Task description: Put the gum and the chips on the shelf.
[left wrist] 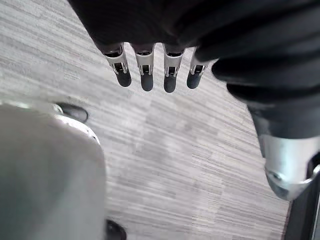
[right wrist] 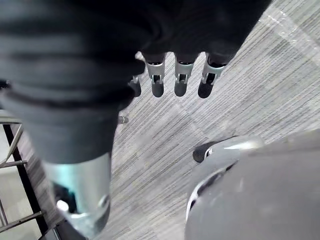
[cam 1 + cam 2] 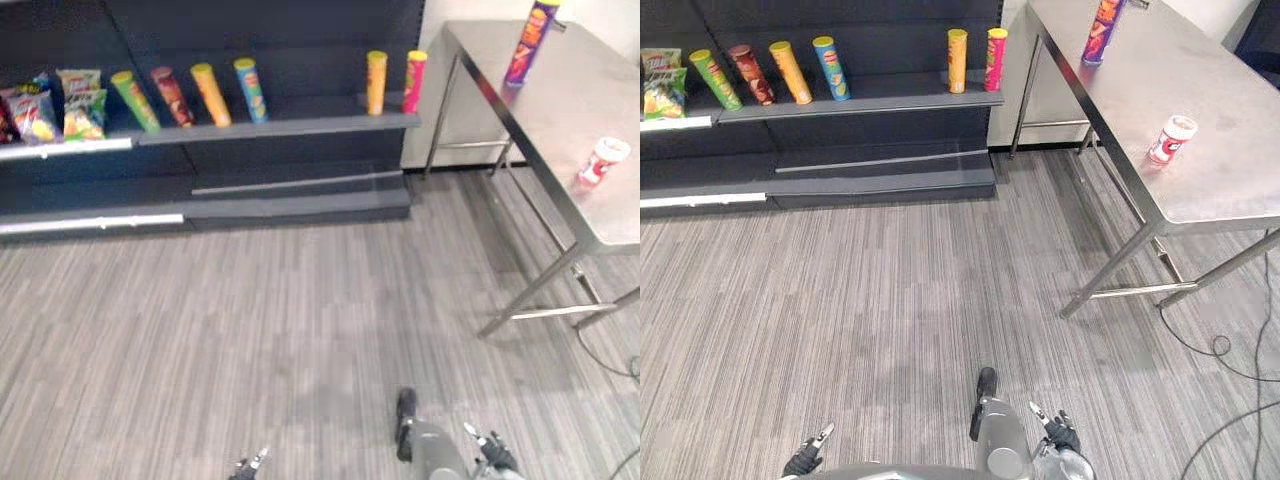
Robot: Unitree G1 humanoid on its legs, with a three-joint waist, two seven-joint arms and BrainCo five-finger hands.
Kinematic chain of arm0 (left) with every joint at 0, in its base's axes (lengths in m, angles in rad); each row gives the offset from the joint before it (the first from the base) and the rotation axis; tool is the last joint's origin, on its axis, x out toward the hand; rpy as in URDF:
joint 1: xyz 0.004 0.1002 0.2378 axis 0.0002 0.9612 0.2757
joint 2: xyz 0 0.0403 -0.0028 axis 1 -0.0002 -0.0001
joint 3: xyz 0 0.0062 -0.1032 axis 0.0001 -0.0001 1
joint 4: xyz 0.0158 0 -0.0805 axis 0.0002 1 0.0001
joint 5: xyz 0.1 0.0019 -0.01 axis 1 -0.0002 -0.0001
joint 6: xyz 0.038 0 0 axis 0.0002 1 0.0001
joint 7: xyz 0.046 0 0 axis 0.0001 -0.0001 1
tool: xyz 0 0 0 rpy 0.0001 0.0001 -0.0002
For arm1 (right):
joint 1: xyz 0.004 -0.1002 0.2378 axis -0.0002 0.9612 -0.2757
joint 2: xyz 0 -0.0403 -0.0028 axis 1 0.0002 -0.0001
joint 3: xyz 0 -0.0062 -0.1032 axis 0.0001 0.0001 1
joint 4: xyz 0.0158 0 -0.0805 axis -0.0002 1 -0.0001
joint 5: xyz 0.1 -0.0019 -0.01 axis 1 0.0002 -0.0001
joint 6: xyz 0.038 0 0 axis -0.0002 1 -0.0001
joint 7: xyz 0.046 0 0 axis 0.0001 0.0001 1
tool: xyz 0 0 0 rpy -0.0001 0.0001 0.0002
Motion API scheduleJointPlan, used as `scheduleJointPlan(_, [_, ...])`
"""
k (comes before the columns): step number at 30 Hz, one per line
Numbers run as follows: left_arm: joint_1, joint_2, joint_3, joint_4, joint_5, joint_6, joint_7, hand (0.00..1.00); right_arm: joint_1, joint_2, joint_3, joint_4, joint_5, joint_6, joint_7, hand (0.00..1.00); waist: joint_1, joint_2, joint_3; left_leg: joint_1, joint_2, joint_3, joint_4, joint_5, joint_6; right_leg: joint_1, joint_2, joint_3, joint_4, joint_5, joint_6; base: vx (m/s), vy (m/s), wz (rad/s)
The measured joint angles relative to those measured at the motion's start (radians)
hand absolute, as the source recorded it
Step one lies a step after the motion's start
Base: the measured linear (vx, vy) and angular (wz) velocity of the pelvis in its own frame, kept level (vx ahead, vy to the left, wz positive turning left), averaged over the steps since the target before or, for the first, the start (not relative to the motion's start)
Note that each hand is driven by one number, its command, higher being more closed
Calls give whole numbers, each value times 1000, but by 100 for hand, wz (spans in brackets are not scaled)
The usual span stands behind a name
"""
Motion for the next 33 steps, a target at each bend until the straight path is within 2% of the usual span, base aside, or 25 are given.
scheduleJointPlan(1, [-3, -25, 16, -3, 0, -4, -3, 0, 0, -8, -2, -3, 0, 2, 0, 0, 0, 25, -10, 0, 24, 0, 9, 40, -8, -11, 24, -5, 34, -40, -21, 398, -285, -15])
scheduleJointPlan(2, [-4, -29, 20, -7, 0, -5, -5, 0, 1, -7, -2, -7, 0, 2, 0, 0, -2, 31, -14, -1, 31, 0, 18, 61, -8, -10, 31, -8, 44, -57, -26, 381, -281, -13])
scheduleJointPlan(4, [-18, -33, 20, -11, 0, -5, -17, 0, 19, -4, -4, -9, -6, 4, 4, 0, -6, 27, -15, -19, 54, -19, 99, 129, -7, 30, 38, -29, 53, -110, -30, 342, -245, 19])
scheduleJointPlan(5, [-23, -37, 20, -13, 0, -4, -18, 0, 24, -4, -7, -6, -9, 6, 4, 0, -6, 26, -16, -34, 60, -31, 143, 141, -12, 46, 39, -35, 53, -123, -31, 294, -199, 38])
scheduleJointPlan(7, [-26, -53, 46, -49, -3, -6, -25, 0, 33, -4, -7, 0, -9, 11, 5, 0, -4, 22, -17, -157, 91, -111, 432, 209, -82, 106, 43, -58, 50, -163, -40, 275, -159, 29])
scheduleJointPlan(8, [-27, -56, 52, -55, -5, -6, -30, 0, 33, -4, -5, 0, -8, 11, 6, 0, -4, 22, -17, -195, 97, -132, 515, 250, -91, 122, 46, -59, 50, -173, -43, 285, -112, 2])
scheduleJointPlan(9, [-27, -56, 57, -58, -28, -5, -36, 0, 33, -5, 2, -1, -8, 11, 6, 0, 2, 10, -11, -254, 111, -140, 664, 307, -98, 156, 50, -55, 45, -190, -52, 289, -68, -7])
scheduleJointPlan(10, [-27, -56, 57, -57, -43, -5, -38, 0, 32, -3, -3, 1, -7, 10, 6, 0, -1, 12, -12, -316, 128, -121, 796, 271, -108, 195, 50, -53, 39, -206, -64, 335, -42, -6])
scheduleJointPlan(11, [-28, -55, 57, -58, -45, -6, -39, 0, 34, -3, -3, 2, -6, 10, 5, 0, -1, 11, -12, -342, 132, -100, 841, 244, -103, 218, 49, -53, 29, -208, -69, 331, 10, 7])
scheduleJointPlan(12, [-28, -55, 58, -63, -47, -10, -40, 0, 38, -2, -3, 3, -5, 11, 5, 0, 1, 11, -12, -390, 138, -51, 881, 188, -75, 264, 47, -50, 7, -216, -66, 257, 40, 8])
scheduleJointPlan(13, [-27, -55, 57, -68, -57, -11, -41, 0, 38, -1, -3, 2, -5, 11, 5, 0, 3, 10, -12, -412, 138, -31, 882, 164, -60, 282, 45, -47, -2, -220, -64, 249, 79, 1])
scheduleJointPlan(14, [-23, -48, 57, -79, -78, -15, -41, 0, 34, 0, -3, 2, 3, 10, 4, 0, 6, 8, -12, -458, 138, 9, 852, 126, -30, 312, 39, -40, -22, -225, -55, 229, 120, -17])
scheduleJointPlan(16, [-24, -41, 52, -85, -83, -22, -42, 0, 29, 6, -5, 1, 10, 9, 2, 0, 15, 1, -13, -503, 123, 51, 702, 108, -10, 334, 14, -23, -26, -238, -33, 225, 173, -27])
scheduleJointPlan(18, [-23, -37, 39, -82, -92, -26, -39, 0, 35, 12, -4, -3, 24, 8, -2, 0, 17, -7, -15, -500, 66, 43, 343, 147, 17, 360, -30, 8, -25, -265, 12, 288, 302, -35])
scheduleJointPlan(20, [-19, -37, 37, -78, -101, -27, -39, 0, 40, 10, 2, -9, 23, 7, -4, 0, 18, -4, -17, -487, 37, -1, 150, 199, 5, 370, -47, 40, -25, -283, 43, 367, 397, -48])
scheduleJointPlan(21, [-16, -36, 37, -74, -108, -27, -39, 0, 44, 4, 10, -6, 20, 6, -9, 0, 28, -6, -28, -486, 22, -19, 128, 295, -1, 381, -60, 84, -32, -300, 71, 391, 387, -58])
scheduleJointPlan(22, [-13, -30, 34, -69, -108, -28, -40, 0, 43, 11, 9, 8, 20, 6, -10, 0, 28, -15, -50, -490, -2, -20, 148, 295, 12, 397, -68, 109, -68, -298, 75, 412, 362, -51])
scheduleJointPlan(23, [-14, -21, 24, -66, -108, -29, -40, 0, 44, 16, 12, 14, 18, 6, -10, 0, 24, -28, -58, -493, -14, -15, 162, 275, 28, 411, -74, 128, -89, -293, 74, 363, 218, -19])
scheduleJointPlan(25, [-18, 11, 8, -53, -108, -28, -45, 0, 41, 41, 11, 45, 12, 7, -6, 0, 19, -77, -87, -502, -58, 8, 216, 205, 51, 426, -103, 174, -118, -237, 80, 431, 241, -8])
scheduleJointPlan(27, [-24, 19, 1, -30, -107, -24, -44, 0, 33, 43, 6, 59, -10, 8, -2, 0, 19, -87, -108, -478, -81, 35, 226, 177, 75, 426, -128, 206, -110, -201, 83, 393, 249, -26])
scheduleJointPlan(29, [-25, 20, -4, -10, -106, -22, -44, 0, 29, 44, 2, 57, -16, 8, 4, 0, 24, -77, -116, -437, -91, 67, 223, 151, 102, 403, -139, 254, -46, -162, 90, 376, 222, -52])
scheduleJointPlan(30, [-24, 21, -27, -6, -97, -21, -43, 0, 26, 44, 2, 55, -18, 8, 8, 0, 29, -70, -117, -400, -92, 94, 208, 141, 113, 344, -141, 293, 81, -142, 108, 367, 203, -60])
scheduleJointPlan(31, [-24, 32, -49, -1, -67, -21, -42, 0, 21, 43, -1, 50, -17, 8, 8, 0, 28, -64, -116, -358, -99, 116, 184, 136, 120, 276, -142, 315, 226, -96, 111, 296, 156, -54])
scheduleJointPlan(33, [-22, 52, -115, 5, -34, -20, -39, 0, 12, 41, -2, 44, -17, 2, 8, 0, 5, -48, -105, -285, -98, 126, 157, 122, 142, 206, -138, 288, 423, -62, 120, 275, 112, -29])
